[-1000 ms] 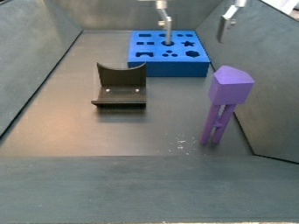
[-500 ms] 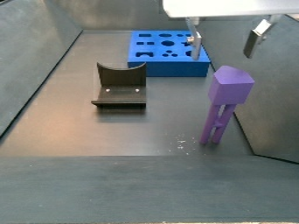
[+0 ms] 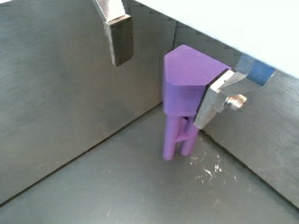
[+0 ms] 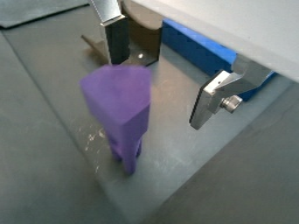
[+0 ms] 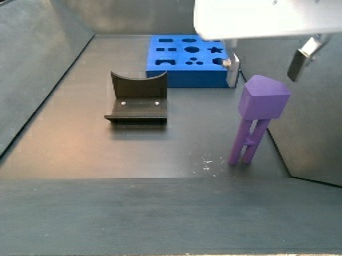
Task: Pick up the 3 prong object. Move up. Move to above the board. Insert the 3 prong object.
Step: Pick up the 3 prong object.
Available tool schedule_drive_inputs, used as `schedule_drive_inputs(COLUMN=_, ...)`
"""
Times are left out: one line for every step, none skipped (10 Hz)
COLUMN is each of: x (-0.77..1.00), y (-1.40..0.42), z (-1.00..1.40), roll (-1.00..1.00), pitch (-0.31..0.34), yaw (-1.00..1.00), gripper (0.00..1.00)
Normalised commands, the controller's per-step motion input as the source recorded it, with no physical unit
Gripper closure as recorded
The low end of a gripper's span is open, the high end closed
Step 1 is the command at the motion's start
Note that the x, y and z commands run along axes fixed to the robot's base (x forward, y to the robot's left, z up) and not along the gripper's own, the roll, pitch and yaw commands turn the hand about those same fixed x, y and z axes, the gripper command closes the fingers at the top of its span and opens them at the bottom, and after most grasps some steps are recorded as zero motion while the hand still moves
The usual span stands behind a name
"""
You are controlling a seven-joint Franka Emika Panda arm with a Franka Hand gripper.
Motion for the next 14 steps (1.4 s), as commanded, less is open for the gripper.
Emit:
schedule_drive_inputs(x=0.00, y=0.32, z=-0.16, roll=0.02, pitch=0.070, yaw=0.00, gripper=0.00)
schedule_drive_inputs(x=0.00, y=0.31, z=-0.17, roll=0.01, pitch=0.051, yaw=0.00, gripper=0.00)
schedule_drive_inputs(x=0.00, y=0.29, z=-0.19, roll=0.01, pitch=0.049, yaw=0.00, gripper=0.00)
schedule_drive_inputs(x=0.03, y=0.21, z=-0.20, roll=0.00, pitch=0.036, yaw=0.00, gripper=0.00)
schedule_drive_inputs(x=0.11, y=0.16, z=-0.20, roll=0.00, pitch=0.000, yaw=0.00, gripper=0.00)
schedule_drive_inputs(x=0.13, y=0.12, z=-0.21, roll=0.00, pitch=0.000, yaw=0.00, gripper=0.00)
schedule_drive_inputs(x=0.05, y=0.10, z=-0.13, roll=0.00, pitch=0.000, yaw=0.00, gripper=0.00)
schedule_drive_inputs(x=0.00, y=0.05, z=-0.08, roll=0.00, pitch=0.000, yaw=-0.05, gripper=0.00)
schedule_drive_inputs(x=0.00, y=0.00, z=-0.04, roll=0.00, pitch=-0.019, yaw=-0.12, gripper=0.00)
schedule_drive_inputs(x=0.00, y=0.00, z=-0.03, roll=0.00, pitch=-0.066, yaw=-0.42, gripper=0.00)
schedule_drive_inputs(x=0.00, y=0.03, z=0.00, roll=-0.02, pitch=-0.026, yaw=-0.06, gripper=0.00)
schedule_drive_inputs(x=0.00, y=0.00, z=0.00, roll=0.00, pitch=0.000, yaw=0.00, gripper=0.00)
schedule_drive_inputs(x=0.00, y=0.00, z=0.00, roll=0.00, pitch=0.000, yaw=0.00, gripper=1.00)
schedule_drive_inputs(x=0.00, y=0.00, z=0.00, roll=0.00, pitch=0.000, yaw=0.00, gripper=1.00)
